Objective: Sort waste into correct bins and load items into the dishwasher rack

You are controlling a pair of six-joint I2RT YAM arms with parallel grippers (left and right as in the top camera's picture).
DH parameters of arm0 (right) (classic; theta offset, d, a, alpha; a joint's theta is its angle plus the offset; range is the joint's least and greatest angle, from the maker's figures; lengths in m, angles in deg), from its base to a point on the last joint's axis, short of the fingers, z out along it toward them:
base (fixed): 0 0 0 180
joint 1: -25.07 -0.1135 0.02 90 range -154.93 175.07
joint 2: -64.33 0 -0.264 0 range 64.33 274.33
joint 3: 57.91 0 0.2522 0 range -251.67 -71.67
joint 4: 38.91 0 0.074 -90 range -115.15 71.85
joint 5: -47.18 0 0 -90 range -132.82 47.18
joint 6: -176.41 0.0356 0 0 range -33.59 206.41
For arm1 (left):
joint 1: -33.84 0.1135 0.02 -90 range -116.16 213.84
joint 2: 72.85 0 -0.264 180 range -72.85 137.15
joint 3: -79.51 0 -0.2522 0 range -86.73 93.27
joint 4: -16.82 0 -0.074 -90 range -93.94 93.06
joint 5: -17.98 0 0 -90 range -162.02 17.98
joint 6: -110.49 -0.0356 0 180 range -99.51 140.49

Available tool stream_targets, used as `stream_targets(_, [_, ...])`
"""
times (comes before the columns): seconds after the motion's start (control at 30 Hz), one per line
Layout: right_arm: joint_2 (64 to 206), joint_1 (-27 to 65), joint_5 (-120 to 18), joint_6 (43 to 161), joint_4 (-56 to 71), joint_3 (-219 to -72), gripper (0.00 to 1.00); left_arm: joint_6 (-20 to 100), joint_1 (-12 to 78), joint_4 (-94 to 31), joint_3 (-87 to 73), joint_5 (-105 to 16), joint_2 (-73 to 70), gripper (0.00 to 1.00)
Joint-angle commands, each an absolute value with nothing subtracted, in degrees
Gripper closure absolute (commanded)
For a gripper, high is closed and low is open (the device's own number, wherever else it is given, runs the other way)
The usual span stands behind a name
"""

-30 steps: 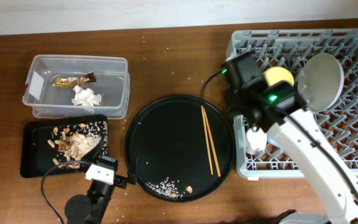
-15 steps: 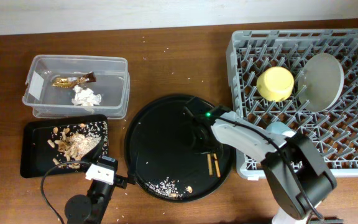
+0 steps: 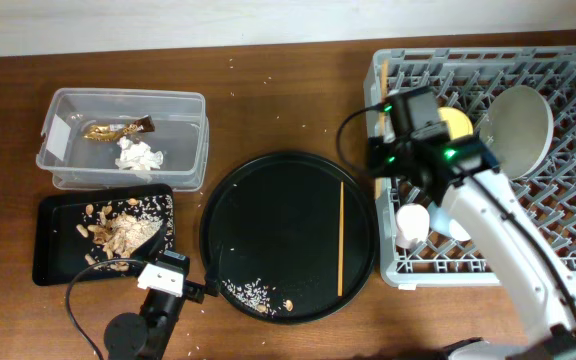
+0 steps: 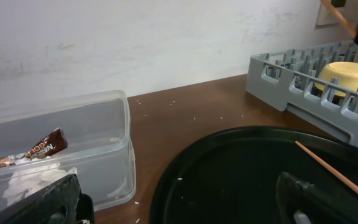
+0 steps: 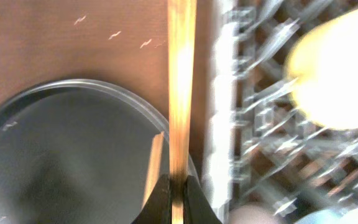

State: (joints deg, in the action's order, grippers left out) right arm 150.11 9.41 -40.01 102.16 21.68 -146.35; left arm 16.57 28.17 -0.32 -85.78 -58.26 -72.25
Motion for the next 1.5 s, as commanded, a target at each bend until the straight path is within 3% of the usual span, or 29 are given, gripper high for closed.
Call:
stream_targets(0.0, [154.22,15.92,-36.10,94.03,17.42,-146.26,0.96,15.67,28.37,-0.21,-86.22,-57.41,-72.56,0.01])
stream_targets(0.03, [155.90,17.12,-36.12,92.28,15.82,-146.26,0.96,15.67,28.37,-0.21,-86.22,-57.41,-72.56,0.01])
stream_targets(0.07, [157.87,17.32,-35.88,88.87,14.23,-146.26,0.87,15.67,28.37,-0.21,-86.22,-57.41,-72.56,0.01])
stream_targets(0.1, [158.61,17.23,-35.57,88.09,13.62,-146.26,0.62,15.67,28.37,-0.21,-86.22,-57.41,-72.56,0.01])
stream_targets(0.13, [158.89,16.95,-35.77,88.11,13.59,-146.26,0.52,15.67,28.37,-0.21,-86.22,-57.41,-72.56,0.01])
stream_targets(0.23, [156.32,13.21,-42.55,88.52,19.30,-147.94,0.48,15.67,28.37,-0.21,-86.22,-57.41,-72.56,0.01])
stream_targets(0.4, [155.40,0.03,-43.05,108.76,35.74,-146.61,0.49,15.67,28.37,-0.21,-86.22,-57.41,-72.56,0.01])
stream_targets(0.5, [158.46,-6.90,-40.60,117.07,32.35,-139.57,0.49,15.67,28.37,-0.21,-86.22,-57.41,-72.56,0.01])
stream_targets(0.63, [163.09,-7.55,-40.12,121.46,25.11,-134.22,0.41,15.67,28.37,-0.21,-86.22,-57.41,-72.56,0.01])
stream_targets(0.7, [165.76,-7.55,-42.55,121.44,22.69,-132.40,0.45,15.67,28.37,-0.21,-86.22,-57.41,-72.56,0.01])
stream_targets(0.77, [168.27,-7.53,-43.33,121.44,22.53,-131.77,0.64,15.67,28.37,-0.21,-86.22,-57.41,-72.56,0.01])
stream_targets(0.8, [169.21,-7.53,-44.89,121.42,22.56,-131.77,0.84,15.67,28.37,-0.21,-86.22,-57.41,-72.56,0.01])
stream_targets(0.83, [169.28,-7.53,-45.63,121.40,22.58,-131.77,0.96,15.67,28.37,-0.21,-86.22,-57.41,-72.56,0.01])
stream_targets(1.03, [159.42,-6.61,-43.73,108.87,25.53,-140.29,0.96,15.67,28.37,-0.21,-86.22,-57.41,-72.56,0.01])
stream_targets(1.13, [152.95,-2.48,-33.72,93.57,26.47,-150.61,0.96,15.67,28.37,-0.21,-86.22,-57.41,-72.56,0.01])
stream_targets(1.23, [152.23,4.73,-22.57,92.13,24.46,-157.14,0.96,15.67,28.37,-0.21,-86.22,-57.41,-72.56,0.01])
stream_targets(1.33, [155.81,14.48,-31.16,92.19,19.76,-157.08,0.96,15.67,28.37,-0.21,-86.22,-57.41,-72.56,0.01])
stream_targets(1.47, [164.82,16.84,-36.78,92.17,20.83,-157.08,0.96,15.67,28.37,-0.21,-86.22,-57.41,-72.56,0.01])
